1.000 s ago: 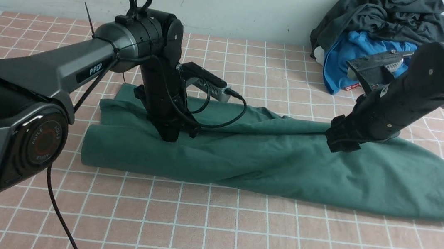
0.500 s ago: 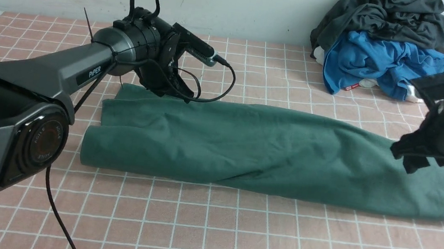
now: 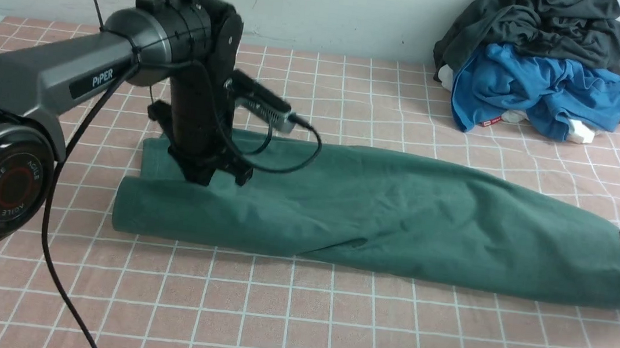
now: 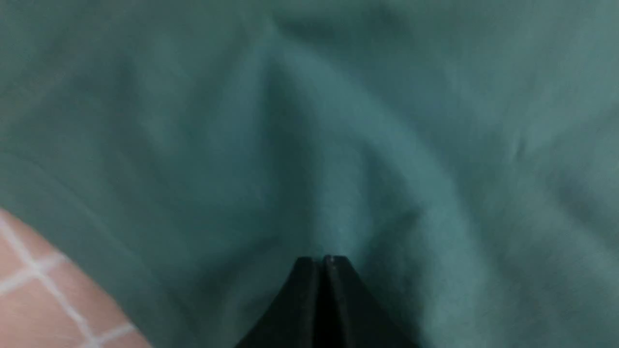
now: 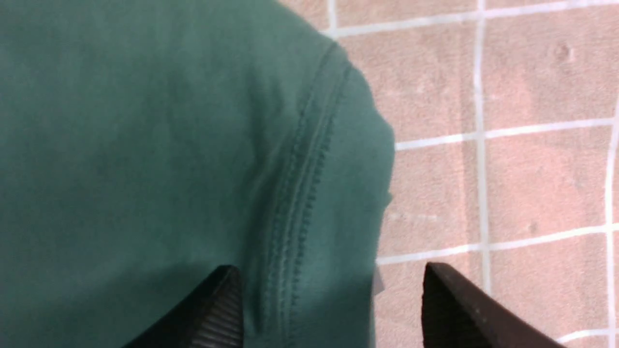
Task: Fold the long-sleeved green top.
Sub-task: Use the right arm to clamp the right edge of the fabric
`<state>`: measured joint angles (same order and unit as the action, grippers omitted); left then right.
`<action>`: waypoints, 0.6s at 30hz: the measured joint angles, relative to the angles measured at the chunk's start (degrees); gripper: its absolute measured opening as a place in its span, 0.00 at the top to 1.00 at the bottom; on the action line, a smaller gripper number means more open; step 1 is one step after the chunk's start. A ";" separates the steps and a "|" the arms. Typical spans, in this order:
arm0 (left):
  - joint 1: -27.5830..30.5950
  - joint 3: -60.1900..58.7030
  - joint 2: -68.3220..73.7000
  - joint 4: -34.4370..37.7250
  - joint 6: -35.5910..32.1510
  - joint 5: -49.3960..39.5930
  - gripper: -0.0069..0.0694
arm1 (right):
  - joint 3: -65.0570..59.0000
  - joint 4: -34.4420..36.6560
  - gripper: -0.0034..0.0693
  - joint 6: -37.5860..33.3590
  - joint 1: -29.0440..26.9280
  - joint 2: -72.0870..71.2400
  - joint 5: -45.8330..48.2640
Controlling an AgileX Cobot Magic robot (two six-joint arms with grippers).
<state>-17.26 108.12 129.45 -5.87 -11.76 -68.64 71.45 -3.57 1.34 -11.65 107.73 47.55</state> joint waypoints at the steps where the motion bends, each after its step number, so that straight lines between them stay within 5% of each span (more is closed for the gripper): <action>1: 0.42 -3.59 0.00 0.14 -0.26 1.58 0.91 | 0.00 0.58 0.29 0.00 -0.46 0.13 -0.71; 14: 4.15 -10.77 -3.20 5.35 -0.60 8.05 0.91 | 0.36 3.57 0.28 -0.44 -0.45 5.71 -2.10; 18: 4.19 -11.98 -5.31 4.53 -0.83 7.44 0.91 | 1.01 3.57 0.42 -2.06 0.15 5.89 -1.50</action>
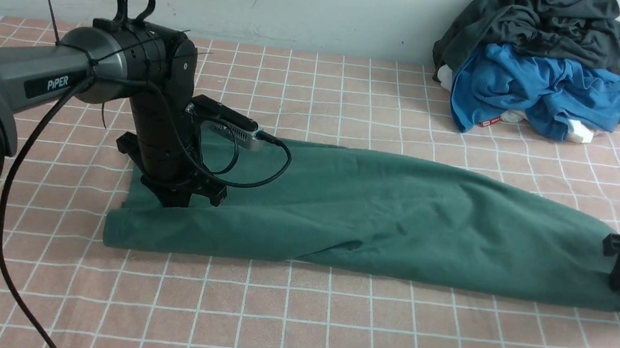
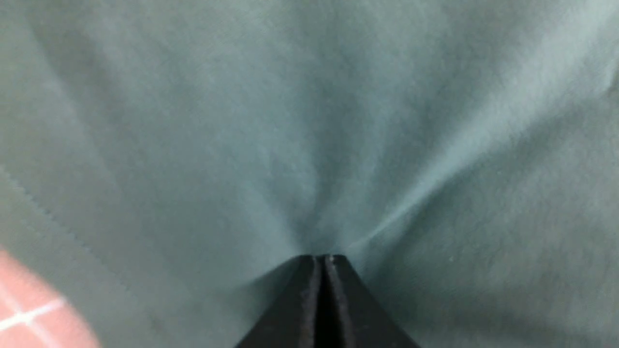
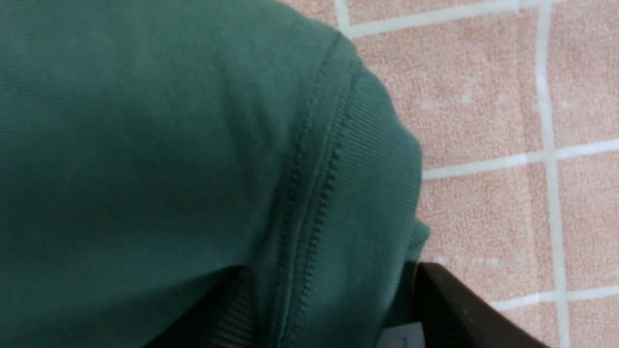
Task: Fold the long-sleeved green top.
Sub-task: Use the right arm to clamp the right edge of the fabric, then use the right arm to drag the right edge of the fabric to the left and folds it over the left edge
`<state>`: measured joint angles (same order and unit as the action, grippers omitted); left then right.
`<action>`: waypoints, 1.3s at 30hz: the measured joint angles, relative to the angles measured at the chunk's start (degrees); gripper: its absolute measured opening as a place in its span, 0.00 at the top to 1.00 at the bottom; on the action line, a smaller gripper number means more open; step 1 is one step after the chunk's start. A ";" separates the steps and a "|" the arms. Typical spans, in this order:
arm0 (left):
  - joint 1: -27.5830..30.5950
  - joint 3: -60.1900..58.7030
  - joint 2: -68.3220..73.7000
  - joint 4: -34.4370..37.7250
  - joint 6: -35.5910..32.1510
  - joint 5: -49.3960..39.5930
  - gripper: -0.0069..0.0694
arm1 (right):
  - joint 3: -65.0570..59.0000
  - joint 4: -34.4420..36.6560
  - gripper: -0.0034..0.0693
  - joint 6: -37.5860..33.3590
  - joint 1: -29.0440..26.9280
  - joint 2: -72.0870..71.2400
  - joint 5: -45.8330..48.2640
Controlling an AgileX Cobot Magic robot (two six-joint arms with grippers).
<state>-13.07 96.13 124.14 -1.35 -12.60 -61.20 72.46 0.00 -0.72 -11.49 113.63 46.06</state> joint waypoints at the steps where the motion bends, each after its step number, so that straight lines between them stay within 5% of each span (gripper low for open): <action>1: 0.09 -0.15 -1.09 -0.62 -0.02 -0.64 0.91 | 0.34 0.39 0.48 -0.52 0.11 0.10 0.39; 6: 0.47 -0.45 -10.05 -1.42 -0.23 -2.79 0.91 | 3.11 -0.95 0.84 -2.65 0.53 -0.30 4.36; 8: 0.47 -0.45 -14.32 -1.42 -0.36 -3.93 0.91 | 4.24 -2.41 0.90 -2.64 0.53 -1.63 6.11; 16: 0.47 -0.45 -31.61 -1.69 -0.52 -7.31 0.91 | 13.98 -7.56 0.91 -0.98 4.56 -15.53 12.50; 23: 0.47 -0.45 -41.18 -1.69 -0.84 -8.92 0.91 | 26.58 -6.52 0.91 -2.03 25.20 -18.55 14.88; 30: 0.47 -0.58 -45.15 -2.71 -0.85 -10.74 0.91 | 34.78 -5.25 0.91 -0.86 45.02 -5.78 13.74; 39: 0.47 -0.65 -52.42 -4.92 -0.22 -11.03 0.91 | 49.56 -0.47 0.91 1.61 55.10 16.06 7.90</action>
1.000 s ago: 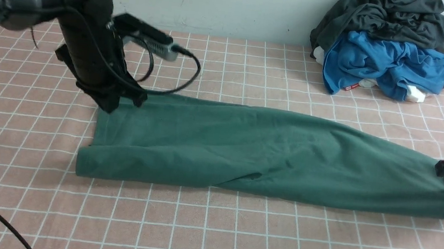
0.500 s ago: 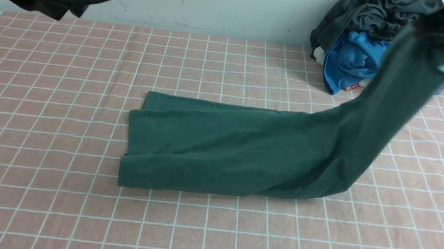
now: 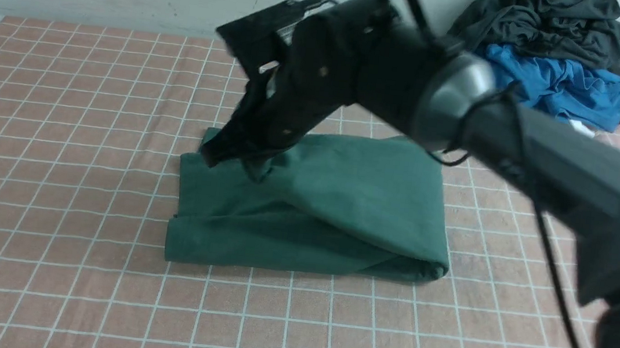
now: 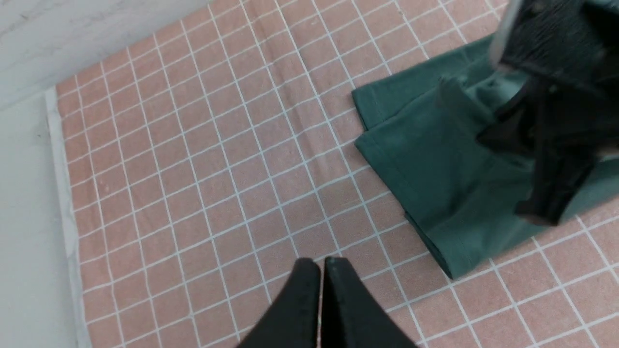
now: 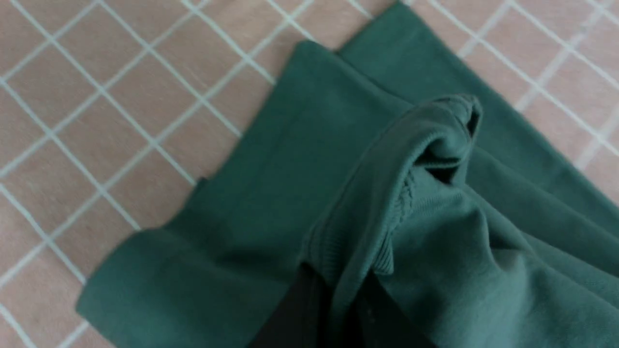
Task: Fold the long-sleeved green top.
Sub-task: Use the right arm to drag the right edge of the fabric to the left and folds it over the left edge
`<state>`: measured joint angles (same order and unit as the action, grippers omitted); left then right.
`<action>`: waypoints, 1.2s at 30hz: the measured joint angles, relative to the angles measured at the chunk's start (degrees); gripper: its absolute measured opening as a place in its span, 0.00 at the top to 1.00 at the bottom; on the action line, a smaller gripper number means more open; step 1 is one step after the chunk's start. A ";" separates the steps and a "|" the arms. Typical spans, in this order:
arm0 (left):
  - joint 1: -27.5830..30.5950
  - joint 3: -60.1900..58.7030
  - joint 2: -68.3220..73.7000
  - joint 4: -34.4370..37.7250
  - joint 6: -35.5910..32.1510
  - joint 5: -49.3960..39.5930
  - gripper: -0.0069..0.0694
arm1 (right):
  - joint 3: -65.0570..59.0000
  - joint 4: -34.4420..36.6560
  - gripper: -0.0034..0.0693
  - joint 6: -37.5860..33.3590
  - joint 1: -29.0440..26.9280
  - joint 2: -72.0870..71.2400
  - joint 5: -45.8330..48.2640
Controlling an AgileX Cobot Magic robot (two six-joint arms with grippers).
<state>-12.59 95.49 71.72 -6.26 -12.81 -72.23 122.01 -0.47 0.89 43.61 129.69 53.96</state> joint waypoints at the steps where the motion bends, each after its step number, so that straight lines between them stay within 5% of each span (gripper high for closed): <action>1: 0.00 0.00 -0.76 -0.05 0.00 -0.06 0.91 | 1.93 0.47 0.91 0.00 0.33 2.34 -0.25; 7: 0.00 -1.11 -2.64 -0.51 0.00 -0.12 0.91 | 7.87 4.65 0.81 -0.89 0.56 8.70 0.84; 11: 0.00 -4.35 -3.17 -0.89 0.22 -0.12 0.91 | 12.77 6.11 0.56 -3.23 0.52 8.88 3.29; 16: 0.00 -7.14 -3.17 -1.82 0.39 0.38 0.91 | 18.90 -1.21 0.26 -2.74 -0.87 7.30 11.89; 21: 0.00 -7.24 -3.60 -1.88 1.27 1.42 0.91 | 17.85 -6.26 0.21 1.54 -3.44 9.17 14.91; 27: 0.00 -7.35 -6.01 -1.92 2.48 1.70 0.91 | 16.28 -0.45 0.22 0.33 -1.55 16.92 14.34; 36: 0.00 -12.99 -12.60 -2.53 3.79 4.92 0.91 | 17.03 -1.42 0.22 -1.46 -0.66 16.12 14.85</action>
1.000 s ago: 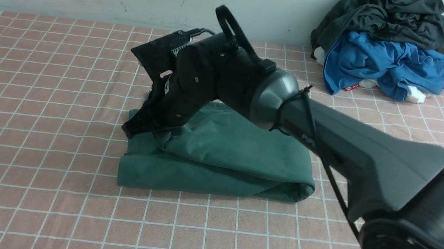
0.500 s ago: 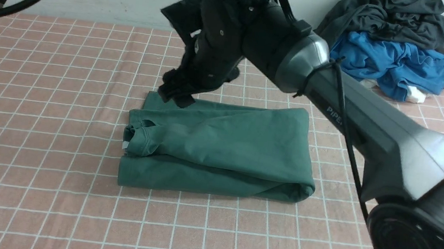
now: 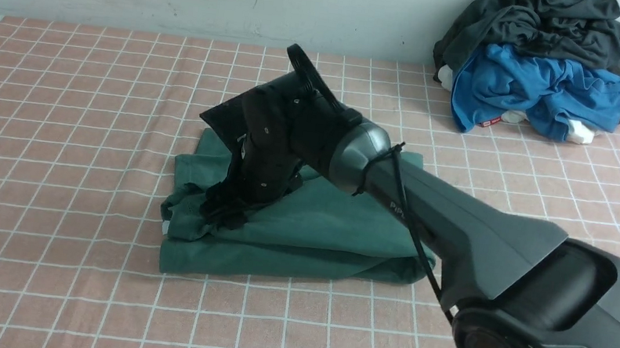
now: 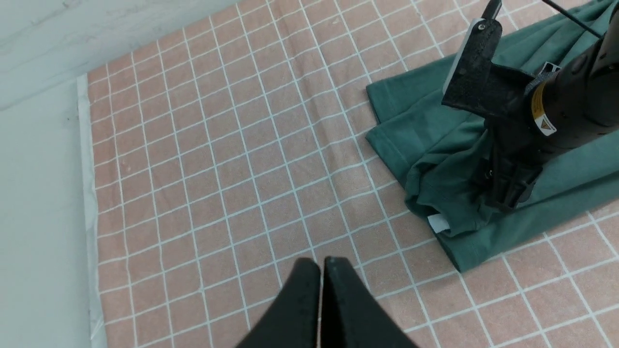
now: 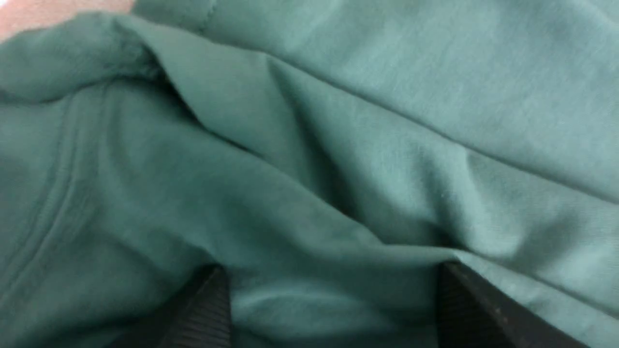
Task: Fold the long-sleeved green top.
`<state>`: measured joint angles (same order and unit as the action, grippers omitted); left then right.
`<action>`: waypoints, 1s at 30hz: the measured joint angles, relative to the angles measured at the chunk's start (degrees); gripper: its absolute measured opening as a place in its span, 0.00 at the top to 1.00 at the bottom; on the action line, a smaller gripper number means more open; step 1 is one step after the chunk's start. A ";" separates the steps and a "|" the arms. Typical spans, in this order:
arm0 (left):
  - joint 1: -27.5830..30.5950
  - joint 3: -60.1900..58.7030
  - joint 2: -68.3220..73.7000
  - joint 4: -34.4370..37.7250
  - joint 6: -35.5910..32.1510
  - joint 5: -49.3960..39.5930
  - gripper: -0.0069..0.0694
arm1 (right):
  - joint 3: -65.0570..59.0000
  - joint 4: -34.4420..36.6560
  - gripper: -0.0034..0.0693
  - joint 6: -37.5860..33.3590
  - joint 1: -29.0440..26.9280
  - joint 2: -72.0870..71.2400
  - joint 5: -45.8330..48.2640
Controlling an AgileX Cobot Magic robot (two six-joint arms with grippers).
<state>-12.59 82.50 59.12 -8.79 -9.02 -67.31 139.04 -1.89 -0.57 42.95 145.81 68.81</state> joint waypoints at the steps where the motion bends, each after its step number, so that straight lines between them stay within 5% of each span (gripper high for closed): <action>1: 0.00 -1.85 -1.37 -0.60 0.55 1.34 0.91 | 0.11 -0.35 0.22 -0.43 0.00 -1.42 1.28; 13: 0.00 -34.95 -31.73 -7.27 14.15 5.82 0.91 | -14.00 -2.49 0.31 -3.40 -1.47 -28.89 2.76; 20: 0.00 -50.28 -49.33 -1.61 14.90 9.77 0.91 | -34.21 -0.43 0.51 -3.88 -1.42 -45.96 2.64; 30: 0.00 -56.84 -60.10 0.88 14.52 15.99 0.91 | -66.21 2.27 0.91 -2.80 -1.42 -78.52 -15.70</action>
<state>-12.59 25.66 -0.98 -7.92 5.49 -51.32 72.83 0.38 -3.37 41.54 67.29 53.11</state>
